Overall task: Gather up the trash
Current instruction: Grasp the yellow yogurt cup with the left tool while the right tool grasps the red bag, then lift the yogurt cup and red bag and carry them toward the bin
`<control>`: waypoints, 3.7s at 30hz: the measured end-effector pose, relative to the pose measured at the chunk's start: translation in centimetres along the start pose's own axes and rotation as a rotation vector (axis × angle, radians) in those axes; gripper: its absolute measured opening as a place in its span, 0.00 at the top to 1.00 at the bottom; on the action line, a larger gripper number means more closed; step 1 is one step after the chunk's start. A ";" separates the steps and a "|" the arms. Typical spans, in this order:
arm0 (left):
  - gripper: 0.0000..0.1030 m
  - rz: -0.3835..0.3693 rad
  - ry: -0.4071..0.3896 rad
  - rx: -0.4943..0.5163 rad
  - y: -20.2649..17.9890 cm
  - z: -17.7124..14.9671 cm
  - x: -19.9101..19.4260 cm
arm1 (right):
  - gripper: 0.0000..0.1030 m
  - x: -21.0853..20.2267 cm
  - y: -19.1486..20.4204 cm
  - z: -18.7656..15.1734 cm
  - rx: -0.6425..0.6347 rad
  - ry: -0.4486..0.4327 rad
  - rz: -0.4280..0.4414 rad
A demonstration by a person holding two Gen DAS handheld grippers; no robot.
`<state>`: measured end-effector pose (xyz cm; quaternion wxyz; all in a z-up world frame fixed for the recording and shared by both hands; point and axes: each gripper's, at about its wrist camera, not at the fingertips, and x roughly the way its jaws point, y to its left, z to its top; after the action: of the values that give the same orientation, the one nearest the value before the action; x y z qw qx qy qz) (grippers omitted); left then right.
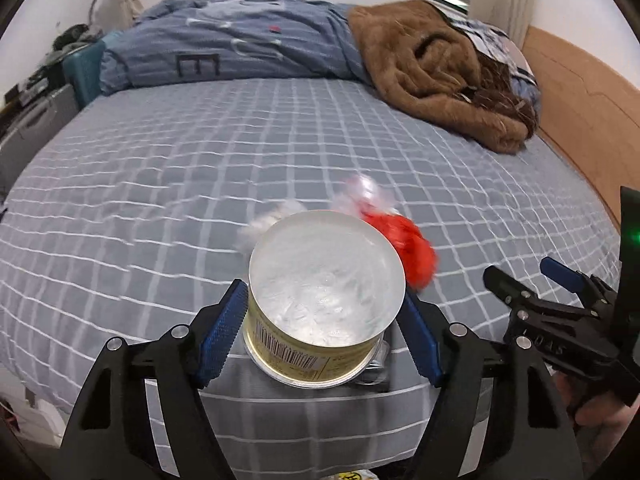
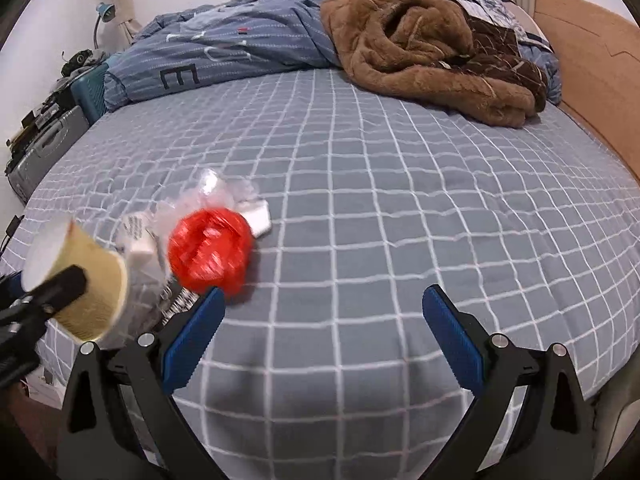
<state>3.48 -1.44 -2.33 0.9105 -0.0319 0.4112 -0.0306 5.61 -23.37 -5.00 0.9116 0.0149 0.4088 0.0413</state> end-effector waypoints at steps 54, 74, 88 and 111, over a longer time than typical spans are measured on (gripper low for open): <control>0.30 0.069 0.000 -0.065 6.5 -0.5 0.3 | 0.81 2.1 5.8 1.9 -0.080 0.001 0.054; 0.30 0.046 -0.010 -0.024 3.9 -1.5 -1.9 | 0.81 -2.0 4.8 0.9 -0.068 -0.023 0.042; 0.30 0.008 -0.032 -0.006 1.6 -3.1 -5.0 | 0.81 -5.8 3.5 -0.8 -0.055 -0.038 0.023; 0.30 -0.025 -0.049 0.010 -0.5 -5.3 -9.4 | 0.81 -11.8 2.5 -3.2 -0.046 -0.089 0.023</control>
<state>-6.75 -1.34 1.27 0.9200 -0.0334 0.3881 -0.0433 -4.80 -21.99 1.78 0.9284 0.0004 0.3666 0.0607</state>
